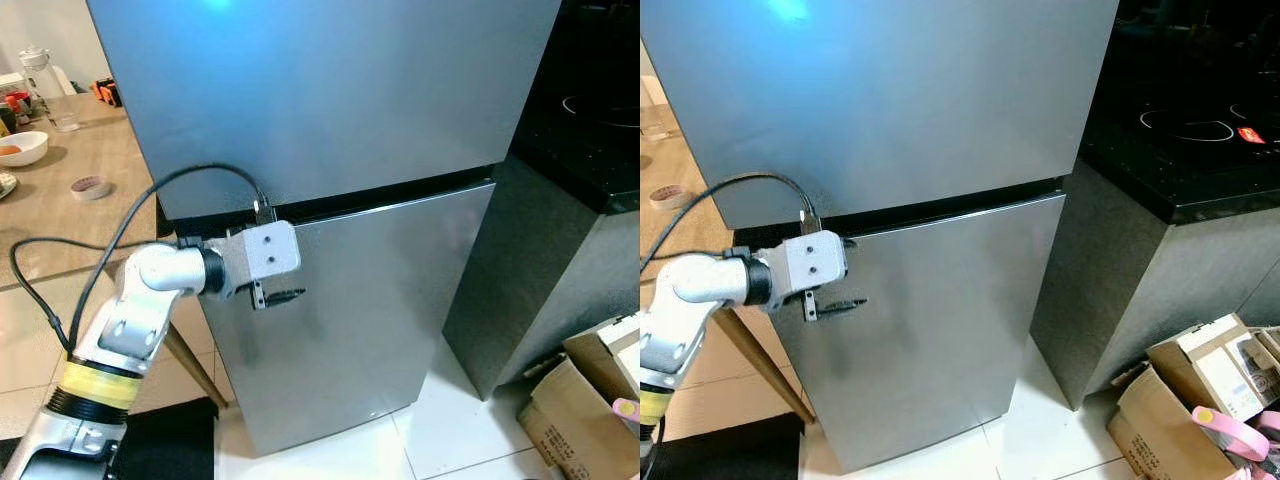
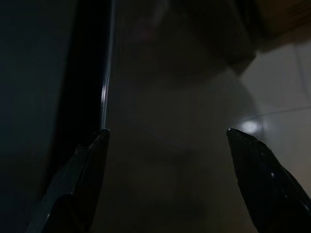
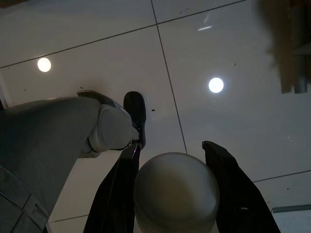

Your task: Restocking fridge

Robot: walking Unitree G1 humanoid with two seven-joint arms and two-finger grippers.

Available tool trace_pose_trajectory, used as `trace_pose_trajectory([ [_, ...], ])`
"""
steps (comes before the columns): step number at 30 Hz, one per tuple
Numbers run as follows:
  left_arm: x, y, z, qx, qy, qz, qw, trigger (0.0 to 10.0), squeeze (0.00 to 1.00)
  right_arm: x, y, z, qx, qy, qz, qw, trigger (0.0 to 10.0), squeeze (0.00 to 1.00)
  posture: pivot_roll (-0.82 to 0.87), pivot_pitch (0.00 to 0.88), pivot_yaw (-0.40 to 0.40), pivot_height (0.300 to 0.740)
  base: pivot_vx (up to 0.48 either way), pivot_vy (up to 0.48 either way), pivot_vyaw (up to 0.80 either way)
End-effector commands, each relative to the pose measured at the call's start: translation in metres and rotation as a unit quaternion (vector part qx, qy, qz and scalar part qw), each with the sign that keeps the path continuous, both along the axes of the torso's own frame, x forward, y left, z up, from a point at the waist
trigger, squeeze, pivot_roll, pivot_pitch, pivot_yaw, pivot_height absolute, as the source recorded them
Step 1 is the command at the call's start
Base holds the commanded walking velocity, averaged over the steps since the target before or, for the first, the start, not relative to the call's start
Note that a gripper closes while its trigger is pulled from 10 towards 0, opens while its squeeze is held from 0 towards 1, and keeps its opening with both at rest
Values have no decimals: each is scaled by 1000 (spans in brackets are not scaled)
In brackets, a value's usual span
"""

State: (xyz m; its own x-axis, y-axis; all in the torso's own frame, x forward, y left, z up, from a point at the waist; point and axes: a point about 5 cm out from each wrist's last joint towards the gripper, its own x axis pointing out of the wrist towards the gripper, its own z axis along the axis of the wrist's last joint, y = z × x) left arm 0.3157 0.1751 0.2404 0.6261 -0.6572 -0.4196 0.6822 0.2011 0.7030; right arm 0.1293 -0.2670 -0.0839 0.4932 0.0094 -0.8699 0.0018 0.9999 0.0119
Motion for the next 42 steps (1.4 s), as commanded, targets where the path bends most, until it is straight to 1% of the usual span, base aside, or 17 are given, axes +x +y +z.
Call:
trace_pose_trajectory([
  [1, 0, 7, 6, 34, -16, 19, 999, 10000, 0, -1, -2, 0, -3, 2, -4, 1000, 10000, 0, -101, 3, 12, 740, 0, 0, 0],
  [3, 3, 16, 9, 63, -27, 43, 997, 10000, 0, 0, -2, 1, -2, 0, -4, 1000, 10000, 0, -103, 2, 13, 740, 0, 0, 0],
  [4, 3, 16, 9, 63, -27, 43, 997, 10000, 0, 0, -2, 1, -2, 0, -4, 1000, 10000, 0, -103, 2, 13, 740, 0, 0, 0],
  [5, 5, 25, 9, 85, -32, 64, 994, 10000, 0, 0, -1, 1, -2, 0, -5, 1000, 10000, 0, -104, 0, 17, 740, 0, 0, 0],
  [10, 6, 33, 9, 102, -36, 90, 990, 10000, 0, 0, -1, 0, -1, 0, -8, 1000, 10000, 0, -104, 4, 20, 740, 0, 0, 0],
  [12, 8, 40, 7, 118, -43, 108, 986, 10000, 0, -2, -1, -1, 0, 2, -9, 1000, 10000, 0, -105, 7, 20, 740, 0, 0, 0],
  [17, 11, 43, 6, 120, -52, 121, 984, 10000, 0, -4, -1, -1, 0, 4, -9, 1000, 10000, 0, -104, 8, 18, 740, 0, 0, 0],
  [21, 15, 42, 5, 126, -74, 131, 981, 10000, 0, -4, -1, -1, 0, 5, -9, 1000, 10000, 0, -103, 9, 16, 740, 0, 0, 0],
  [23, 19, 42, 9, 135, -98, 141, 976, 10000, 0, -3, -1, -1, 0, 4, -8, 1000, 10000, 0, -103, 9, 14, 740, 0, 0, 0],
  [24, 19, 42, 9, 135, -98, 141, 976, 10000, 0, -3, -1, -1, 0, 4, -8, 1000, 10000, 0, -103, 9, 14, 740, 0, 0, 0],
  [26, 21, 46, 12, 145, -111, 155, 971, 10000, 0, -2, -1, -1, 0, 3, -8, 1000, 10000, 0, -103, 12, 15, 740, 0, 0, 0],
  [30, 22, 54, 5, 146, -90, 169, 970, 10000, 0, -3, -1, -1, 0, 3, -8, 1000, 10000, 0, -103, 12, 15, 740, 0, 0, 0],
  [33, 24, 57, 1, 147, -85, 177, 970, 10000, 0, -4, -1, -1, 0, 4, -9, 1000, 10000, 0, -105, 14, 15, 740, 0, 0, 0],
  [36, 28, 61, -8, 131, -69, 189, 971, 10000, 0, -5, -2, -1, -1, 6, -10, 1000, 10000, 0, -105, 15, 14, 740, 0, 0, 0],
  [37, 28, 61, -8, 131, -69, 189, 971, 10000, 0, -5, -2, -1, -1, 6, -10, 1000, 10000, 0, -105, 15, 14, 740, 0, 0, 0],
  [38, 29, 65, -20, 131, -49, 199, 970, 10000, 0, -5, -2, -1, -1, 5, -11, 1000, 10000, 0, -109, 18, 14, 740, 0, 0, 0],
  [42, 30, 68, -31, 129, -27, 207, 969, 10000, 0, -5, -3, -1, -2, 5, -11, 1000, 10000, 0, -110, 21, 13, 740, 0, 0, 0],
])
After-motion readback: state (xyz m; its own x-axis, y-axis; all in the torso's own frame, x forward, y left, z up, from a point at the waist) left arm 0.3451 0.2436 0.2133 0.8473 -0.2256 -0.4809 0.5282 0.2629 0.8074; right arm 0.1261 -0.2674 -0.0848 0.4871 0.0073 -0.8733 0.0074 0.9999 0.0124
